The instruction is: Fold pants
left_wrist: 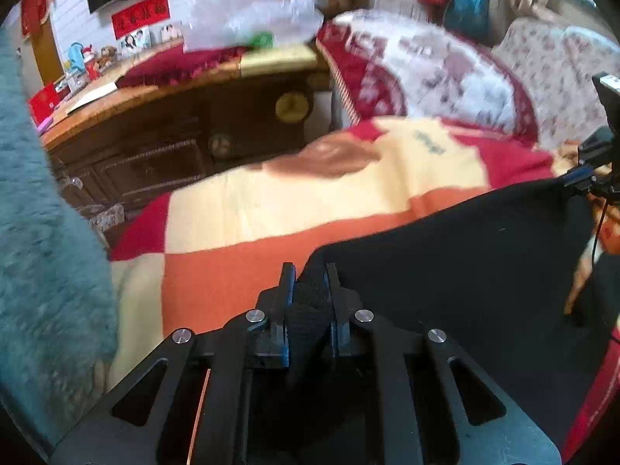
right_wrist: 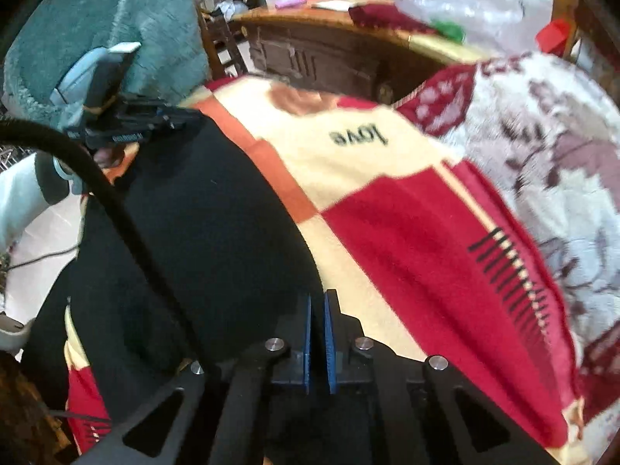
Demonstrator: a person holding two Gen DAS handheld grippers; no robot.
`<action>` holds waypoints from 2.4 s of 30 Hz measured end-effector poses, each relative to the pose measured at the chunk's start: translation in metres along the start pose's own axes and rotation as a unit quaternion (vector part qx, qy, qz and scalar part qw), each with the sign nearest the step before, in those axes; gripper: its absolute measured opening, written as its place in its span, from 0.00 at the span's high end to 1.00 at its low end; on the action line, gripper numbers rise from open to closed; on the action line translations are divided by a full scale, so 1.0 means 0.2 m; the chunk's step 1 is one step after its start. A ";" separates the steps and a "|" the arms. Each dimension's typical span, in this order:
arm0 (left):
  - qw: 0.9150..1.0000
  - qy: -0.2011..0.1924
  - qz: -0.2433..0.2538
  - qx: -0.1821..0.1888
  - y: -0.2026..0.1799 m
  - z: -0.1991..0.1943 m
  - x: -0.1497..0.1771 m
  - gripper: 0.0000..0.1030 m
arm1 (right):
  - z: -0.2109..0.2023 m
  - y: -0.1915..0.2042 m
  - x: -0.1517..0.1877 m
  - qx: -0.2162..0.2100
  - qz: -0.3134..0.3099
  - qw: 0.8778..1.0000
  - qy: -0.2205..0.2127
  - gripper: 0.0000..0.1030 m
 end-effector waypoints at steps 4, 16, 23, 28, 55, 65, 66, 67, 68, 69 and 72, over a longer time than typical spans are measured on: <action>0.997 -0.058 -0.024 0.040 0.02 -0.29 0.07 0.88 | -0.21 0.16 0.07 0.003 -0.011 1.000 -0.026 0.95; 0.990 -0.030 -0.103 0.095 -0.08 -0.52 0.72 0.85 | -0.16 0.74 0.62 -0.048 0.033 0.998 -0.021 0.95; 0.972 -0.043 -0.204 0.105 0.00 -0.65 0.91 0.45 | -0.02 0.77 0.81 -0.037 0.117 0.992 -0.037 0.91; 0.963 -0.054 -0.241 0.108 0.02 -0.77 0.94 0.37 | -0.12 0.83 0.81 -0.072 0.119 0.989 -0.050 0.71; 0.846 -0.014 -0.522 0.110 -0.01 -0.55 1.03 0.26 | 0.56 1.05 -0.46 -0.093 -0.059 0.994 -0.003 0.54; 0.911 -0.033 -0.411 0.027 0.03 -0.57 0.78 0.84 | 0.58 1.07 -0.46 -0.077 -0.091 0.993 -0.015 0.88; 0.915 -0.043 -0.401 0.026 0.04 -0.59 0.75 0.85 | 0.56 1.06 -0.47 -0.075 -0.084 0.993 -0.023 0.91; 0.916 -0.049 -0.396 0.023 0.05 -0.60 0.74 0.85 | 0.53 1.05 -0.48 -0.072 -0.071 0.994 -0.037 0.93; 0.920 -0.057 -0.388 0.012 0.06 -0.61 0.74 0.85 | 0.51 1.03 -0.49 -0.072 -0.061 0.994 -0.046 0.93; 0.922 -0.057 -0.384 0.000 0.07 -0.61 0.74 0.85 | 0.50 1.02 -0.50 -0.074 -0.050 0.995 -0.053 0.93; 0.924 -0.020 -0.379 -0.035 0.09 -0.53 0.81 0.85 | 0.55 1.02 -0.50 -0.071 -0.021 0.995 -0.060 0.93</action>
Point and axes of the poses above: each gripper's, at about its wrist camera, not at the fingertips, and z roughly the way its jaws point, y to its left, x to its underside, the point moved 1 cm from there along z, roughly the way its jaws point, and after that the axes turned 3 degrees about y, right-handed, at the moved point
